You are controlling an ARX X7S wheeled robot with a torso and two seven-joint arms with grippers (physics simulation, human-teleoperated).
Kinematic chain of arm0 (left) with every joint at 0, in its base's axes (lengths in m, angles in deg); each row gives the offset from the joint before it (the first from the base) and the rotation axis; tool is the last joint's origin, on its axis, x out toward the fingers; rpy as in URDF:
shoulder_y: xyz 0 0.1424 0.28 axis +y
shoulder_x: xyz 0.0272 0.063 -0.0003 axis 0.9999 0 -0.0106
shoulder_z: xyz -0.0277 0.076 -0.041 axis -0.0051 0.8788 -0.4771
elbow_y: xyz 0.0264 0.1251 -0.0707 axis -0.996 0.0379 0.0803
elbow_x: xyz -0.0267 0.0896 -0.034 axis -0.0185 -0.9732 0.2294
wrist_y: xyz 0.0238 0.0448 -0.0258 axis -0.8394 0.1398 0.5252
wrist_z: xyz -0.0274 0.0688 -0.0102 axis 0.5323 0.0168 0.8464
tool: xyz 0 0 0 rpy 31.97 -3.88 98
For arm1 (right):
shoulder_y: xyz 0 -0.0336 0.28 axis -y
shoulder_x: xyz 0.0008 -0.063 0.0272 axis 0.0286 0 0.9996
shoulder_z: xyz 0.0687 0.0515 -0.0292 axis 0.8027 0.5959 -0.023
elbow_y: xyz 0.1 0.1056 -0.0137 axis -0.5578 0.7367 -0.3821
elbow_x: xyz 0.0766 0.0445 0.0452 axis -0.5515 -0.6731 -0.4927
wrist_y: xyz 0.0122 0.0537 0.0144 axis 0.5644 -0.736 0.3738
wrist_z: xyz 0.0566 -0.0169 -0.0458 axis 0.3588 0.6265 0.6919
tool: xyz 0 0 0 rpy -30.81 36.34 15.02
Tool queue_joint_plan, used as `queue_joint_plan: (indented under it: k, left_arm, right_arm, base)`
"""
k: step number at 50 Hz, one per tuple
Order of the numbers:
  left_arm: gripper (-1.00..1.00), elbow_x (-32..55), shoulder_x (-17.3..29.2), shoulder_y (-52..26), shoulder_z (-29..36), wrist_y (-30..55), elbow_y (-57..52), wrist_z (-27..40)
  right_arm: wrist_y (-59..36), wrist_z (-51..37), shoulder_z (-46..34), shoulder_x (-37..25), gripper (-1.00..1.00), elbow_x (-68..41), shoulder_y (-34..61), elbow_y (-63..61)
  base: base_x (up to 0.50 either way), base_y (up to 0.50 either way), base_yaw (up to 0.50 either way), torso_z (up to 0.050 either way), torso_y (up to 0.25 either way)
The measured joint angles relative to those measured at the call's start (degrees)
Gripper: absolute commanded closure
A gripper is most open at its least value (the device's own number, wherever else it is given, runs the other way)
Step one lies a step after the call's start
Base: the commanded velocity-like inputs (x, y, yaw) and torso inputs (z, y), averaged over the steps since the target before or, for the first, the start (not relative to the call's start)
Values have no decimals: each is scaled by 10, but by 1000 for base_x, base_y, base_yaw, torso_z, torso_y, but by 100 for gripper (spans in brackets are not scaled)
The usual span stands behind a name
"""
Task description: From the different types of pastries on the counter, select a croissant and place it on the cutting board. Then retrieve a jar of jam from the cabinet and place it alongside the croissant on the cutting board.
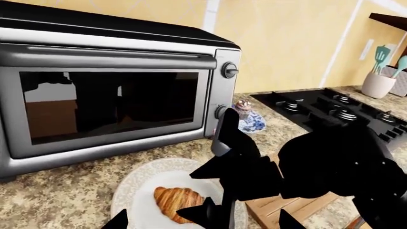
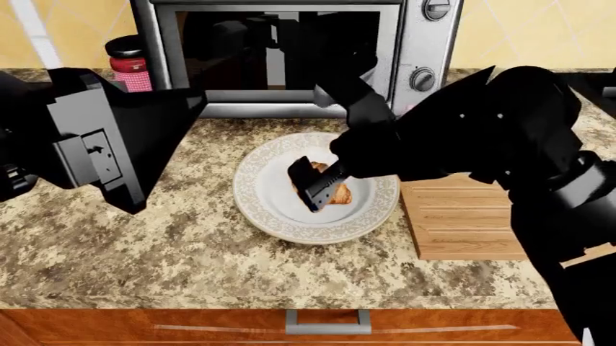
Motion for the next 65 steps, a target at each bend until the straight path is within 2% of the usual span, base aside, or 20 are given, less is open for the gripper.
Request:
queue_joint_plan:
  k: [65]
  left_arm:
    - [-100, -7, 9, -34, 34, 4, 1, -9]
  right_arm:
    - [10, 0, -31, -9, -100, -5, -8, -14]
  base:
    - [0, 0, 0, 0, 0]
